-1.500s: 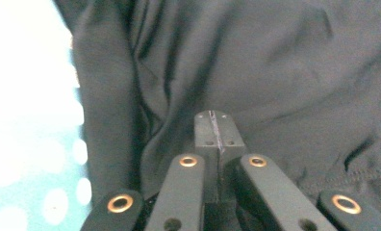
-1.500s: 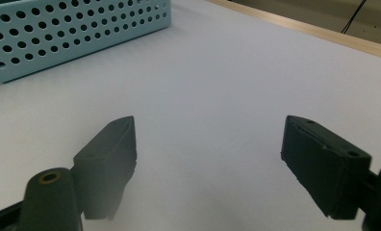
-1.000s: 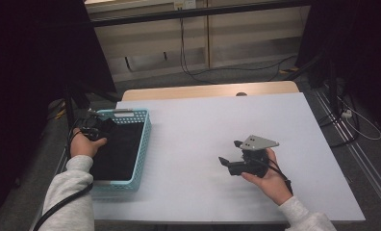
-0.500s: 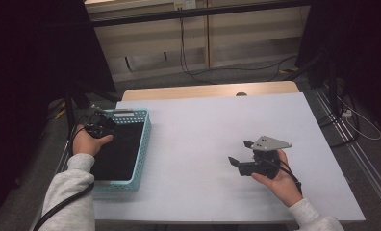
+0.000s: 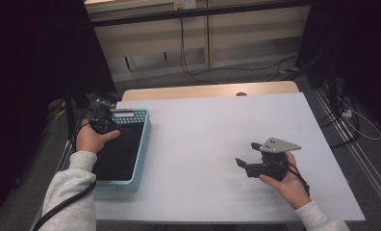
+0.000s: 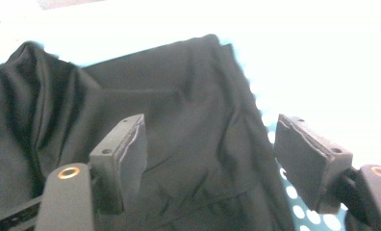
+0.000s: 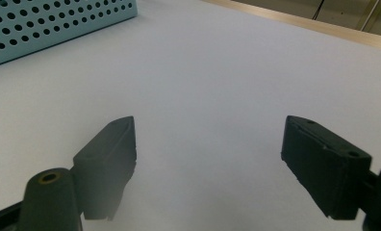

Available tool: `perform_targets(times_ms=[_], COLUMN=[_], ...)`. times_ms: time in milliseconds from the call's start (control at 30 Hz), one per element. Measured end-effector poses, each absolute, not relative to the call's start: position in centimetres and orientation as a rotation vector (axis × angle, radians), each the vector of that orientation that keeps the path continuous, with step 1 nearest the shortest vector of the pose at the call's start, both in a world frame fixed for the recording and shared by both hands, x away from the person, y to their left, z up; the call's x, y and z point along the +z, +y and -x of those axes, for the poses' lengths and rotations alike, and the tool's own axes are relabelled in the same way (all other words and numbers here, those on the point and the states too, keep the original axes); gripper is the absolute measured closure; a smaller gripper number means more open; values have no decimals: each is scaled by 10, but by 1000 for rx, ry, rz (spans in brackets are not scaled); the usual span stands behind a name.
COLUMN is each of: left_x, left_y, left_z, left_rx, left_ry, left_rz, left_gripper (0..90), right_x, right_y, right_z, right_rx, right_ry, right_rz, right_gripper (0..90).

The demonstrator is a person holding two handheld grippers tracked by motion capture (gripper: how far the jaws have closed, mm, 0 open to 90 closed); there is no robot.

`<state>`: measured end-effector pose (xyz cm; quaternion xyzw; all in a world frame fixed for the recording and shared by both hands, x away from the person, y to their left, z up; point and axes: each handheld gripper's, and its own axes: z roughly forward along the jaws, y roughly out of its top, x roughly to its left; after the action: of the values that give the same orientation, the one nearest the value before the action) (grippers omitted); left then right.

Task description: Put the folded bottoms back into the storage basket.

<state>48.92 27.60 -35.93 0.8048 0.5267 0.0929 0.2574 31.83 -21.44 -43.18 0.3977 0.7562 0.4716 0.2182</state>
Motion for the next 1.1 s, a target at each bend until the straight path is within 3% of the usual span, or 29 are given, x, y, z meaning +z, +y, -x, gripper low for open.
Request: perform_targets(times_ms=[1100], left_x=[-350], left_y=[227], left_z=[-476], left_rx=[192], left_ry=[1254], left_rz=[-2207], left_gripper=[212], right_x=[-438], right_y=[-248], right_z=[-306], right_rx=[1259], right_ry=[2112], right_rz=[-1150], right_gripper=[177])
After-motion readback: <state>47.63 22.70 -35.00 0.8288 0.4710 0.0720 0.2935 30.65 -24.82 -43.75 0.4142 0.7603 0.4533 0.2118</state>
